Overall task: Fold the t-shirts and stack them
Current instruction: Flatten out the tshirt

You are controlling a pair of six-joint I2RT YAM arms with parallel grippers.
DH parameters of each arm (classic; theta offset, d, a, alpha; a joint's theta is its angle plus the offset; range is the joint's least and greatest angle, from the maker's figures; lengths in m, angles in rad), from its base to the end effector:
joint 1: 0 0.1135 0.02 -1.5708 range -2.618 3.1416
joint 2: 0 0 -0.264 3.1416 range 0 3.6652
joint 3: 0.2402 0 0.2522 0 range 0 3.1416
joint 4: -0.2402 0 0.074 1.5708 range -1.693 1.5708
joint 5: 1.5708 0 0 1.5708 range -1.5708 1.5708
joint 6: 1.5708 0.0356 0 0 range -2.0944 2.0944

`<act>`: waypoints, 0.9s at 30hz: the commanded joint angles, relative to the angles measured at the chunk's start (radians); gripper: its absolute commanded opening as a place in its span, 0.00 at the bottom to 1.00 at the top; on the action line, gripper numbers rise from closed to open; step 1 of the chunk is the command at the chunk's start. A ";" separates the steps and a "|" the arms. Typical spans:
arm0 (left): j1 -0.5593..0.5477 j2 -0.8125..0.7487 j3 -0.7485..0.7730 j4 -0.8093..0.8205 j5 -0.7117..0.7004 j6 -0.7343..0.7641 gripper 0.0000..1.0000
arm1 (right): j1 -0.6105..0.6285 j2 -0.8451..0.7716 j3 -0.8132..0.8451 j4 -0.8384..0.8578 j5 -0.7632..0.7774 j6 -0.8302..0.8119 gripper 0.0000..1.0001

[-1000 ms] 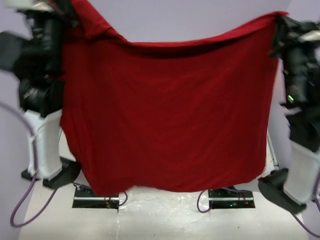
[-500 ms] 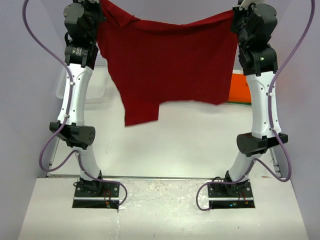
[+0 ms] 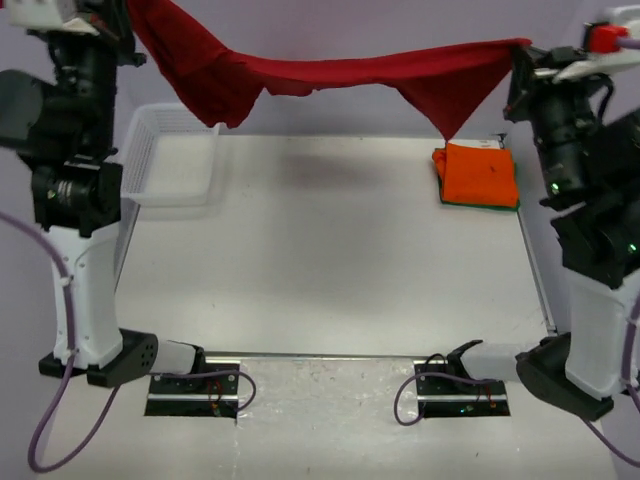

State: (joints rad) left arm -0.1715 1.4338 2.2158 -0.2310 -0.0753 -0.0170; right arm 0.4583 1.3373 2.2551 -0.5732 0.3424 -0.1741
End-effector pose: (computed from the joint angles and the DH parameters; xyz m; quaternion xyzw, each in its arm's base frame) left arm 0.2062 -0.0330 0.6475 0.0049 0.4888 -0.0638 0.8700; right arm 0.1499 0.0606 0.6377 -0.0439 0.5822 0.0171 0.8117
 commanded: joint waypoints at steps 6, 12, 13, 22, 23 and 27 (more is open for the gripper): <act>-0.003 -0.177 0.048 -0.025 0.065 -0.052 0.00 | 0.071 -0.176 0.050 -0.004 0.095 -0.031 0.00; -0.003 -0.056 0.114 -0.025 0.071 -0.063 0.00 | 0.069 -0.096 0.043 0.050 0.098 -0.037 0.00; -0.003 -0.026 0.101 -0.002 0.071 -0.063 0.00 | 0.069 -0.072 0.050 0.055 0.101 -0.044 0.00; 0.016 0.230 0.137 0.113 0.022 0.012 0.00 | -0.050 0.253 0.198 0.119 0.014 -0.009 0.00; 0.026 0.258 0.156 0.123 0.026 0.012 0.00 | -0.088 0.278 0.225 0.127 -0.021 -0.001 0.00; 0.075 0.446 0.332 0.142 0.097 0.003 0.00 | -0.157 0.417 0.336 0.133 -0.042 -0.010 0.00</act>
State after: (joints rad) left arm -0.1398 1.8469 2.4115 -0.1886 -0.0109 -0.0322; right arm 0.3481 1.7565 2.4844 -0.4957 0.3290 -0.1905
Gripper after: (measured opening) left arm 0.009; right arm 0.011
